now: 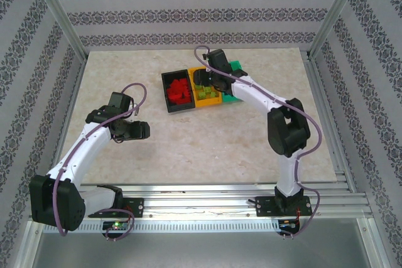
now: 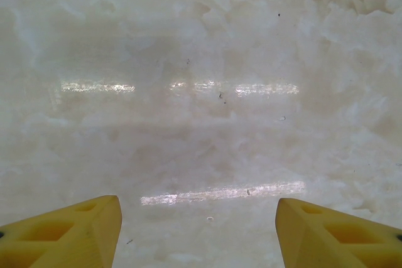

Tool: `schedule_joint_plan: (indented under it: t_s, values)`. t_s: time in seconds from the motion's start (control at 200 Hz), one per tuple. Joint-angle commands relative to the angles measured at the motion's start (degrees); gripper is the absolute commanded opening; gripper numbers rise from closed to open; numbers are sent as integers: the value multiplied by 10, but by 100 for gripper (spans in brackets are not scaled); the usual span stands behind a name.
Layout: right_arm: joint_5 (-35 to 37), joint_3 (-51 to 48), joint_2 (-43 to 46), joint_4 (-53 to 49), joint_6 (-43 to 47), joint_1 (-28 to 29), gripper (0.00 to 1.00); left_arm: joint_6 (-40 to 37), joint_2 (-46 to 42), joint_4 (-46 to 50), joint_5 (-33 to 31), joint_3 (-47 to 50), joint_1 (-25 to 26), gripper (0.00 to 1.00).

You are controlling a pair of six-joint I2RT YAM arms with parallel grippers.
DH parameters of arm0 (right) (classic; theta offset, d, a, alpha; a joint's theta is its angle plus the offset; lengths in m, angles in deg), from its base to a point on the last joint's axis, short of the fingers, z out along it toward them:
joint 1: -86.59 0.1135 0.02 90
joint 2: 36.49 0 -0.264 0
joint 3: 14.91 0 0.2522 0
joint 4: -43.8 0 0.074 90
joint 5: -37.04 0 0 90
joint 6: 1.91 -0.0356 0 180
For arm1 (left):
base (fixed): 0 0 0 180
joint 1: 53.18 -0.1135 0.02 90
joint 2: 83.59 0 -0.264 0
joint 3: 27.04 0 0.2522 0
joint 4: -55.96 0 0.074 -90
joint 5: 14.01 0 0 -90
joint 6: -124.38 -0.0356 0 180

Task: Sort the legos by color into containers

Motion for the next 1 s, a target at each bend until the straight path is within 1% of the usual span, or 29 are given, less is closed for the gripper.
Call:
schedule_joint_plan:
  t_s: [0.0, 0.095, 0.145, 0.215, 0.325, 0.445, 0.535, 0.764, 0.879, 0.994]
  values:
    - [-20, 66, -43, -26, 1, -4, 54, -4, 4, -6, -9, 5, -6, 66]
    - [-17, 134, -92, -72, 6, -11, 60, -4, 4, -6, -9, 5, -6, 66]
    - [-21, 151, -103, -82, 2, -13, 62, -4, 4, -5, -10, 5, -7, 66]
    - [-25, 139, -96, -67, -2, -12, 64, -3, 5, -5, -11, 5, -6, 66]
    - [-34, 88, -58, -41, -3, -9, 65, -3, 3, -6, -12, 5, -6, 66]
    - [-29, 8, 12, -9, 12, -4, 65, -3, 2, -7, -11, 5, -6, 66]
    - [-18, -70, 74, 16, 26, -3, 65, -4, 2, -6, -9, 5, -7, 66]
    - [30, -248, 246, 57, 60, -2, 66, -5, -4, -8, -1, 5, -5, 66]
    - [48, -329, 333, 73, 79, -10, 67, -5, -1, -9, 3, 4, -6, 66]
    - [57, -388, 406, 74, 91, -30, 70, -5, -2, -7, 2, 3, -5, 66]
